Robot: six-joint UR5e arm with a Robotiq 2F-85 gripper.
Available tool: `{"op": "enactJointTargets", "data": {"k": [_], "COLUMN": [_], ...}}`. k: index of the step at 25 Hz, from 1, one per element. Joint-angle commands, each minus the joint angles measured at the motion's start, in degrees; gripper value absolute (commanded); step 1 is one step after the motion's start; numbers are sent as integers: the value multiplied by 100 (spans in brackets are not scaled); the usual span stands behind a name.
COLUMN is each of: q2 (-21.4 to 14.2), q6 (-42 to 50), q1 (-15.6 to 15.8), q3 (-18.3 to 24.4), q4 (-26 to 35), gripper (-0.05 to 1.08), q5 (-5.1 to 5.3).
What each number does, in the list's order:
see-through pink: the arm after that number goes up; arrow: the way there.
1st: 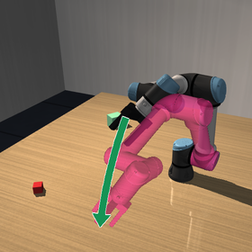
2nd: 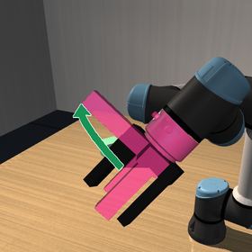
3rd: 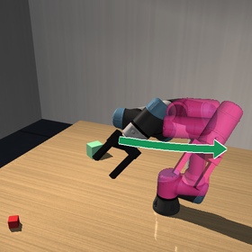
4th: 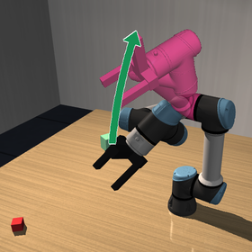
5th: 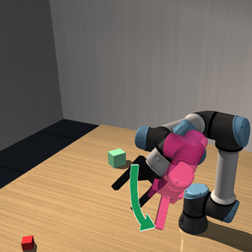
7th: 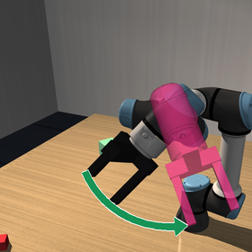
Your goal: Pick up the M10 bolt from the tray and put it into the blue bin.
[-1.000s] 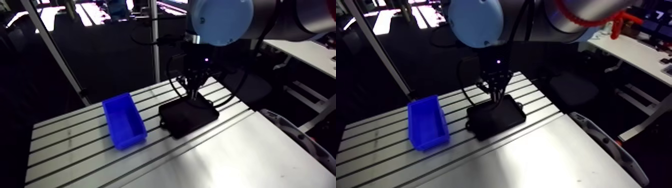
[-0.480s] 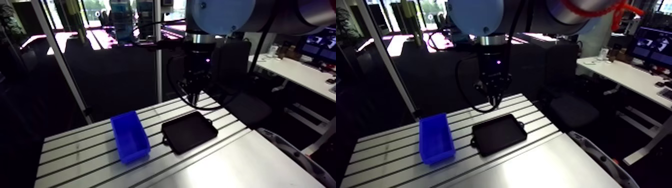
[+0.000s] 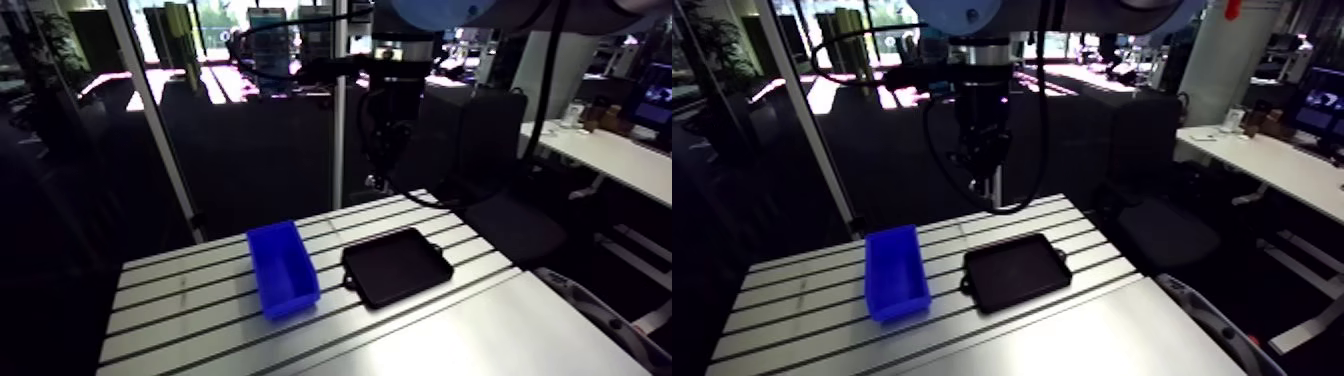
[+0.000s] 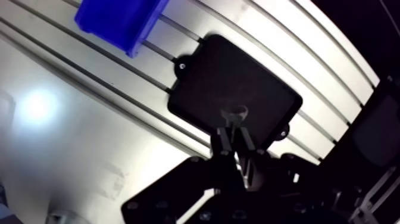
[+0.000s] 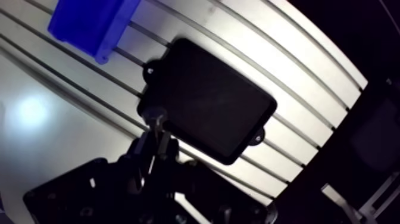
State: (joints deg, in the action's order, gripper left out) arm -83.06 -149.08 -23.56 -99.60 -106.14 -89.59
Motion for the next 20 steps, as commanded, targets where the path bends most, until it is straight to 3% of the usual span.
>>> {"op": "enactJointTargets", "data": {"k": [1, 11, 20], "q2": [49, 93, 295], "q6": [-1666, -2026, -2553], "q1": [299, 1275, 1521], "q3": [200, 103, 86], "q4": [36, 18, -201], "gripper": [105, 104, 103], "q5": [271, 192, 175]}}
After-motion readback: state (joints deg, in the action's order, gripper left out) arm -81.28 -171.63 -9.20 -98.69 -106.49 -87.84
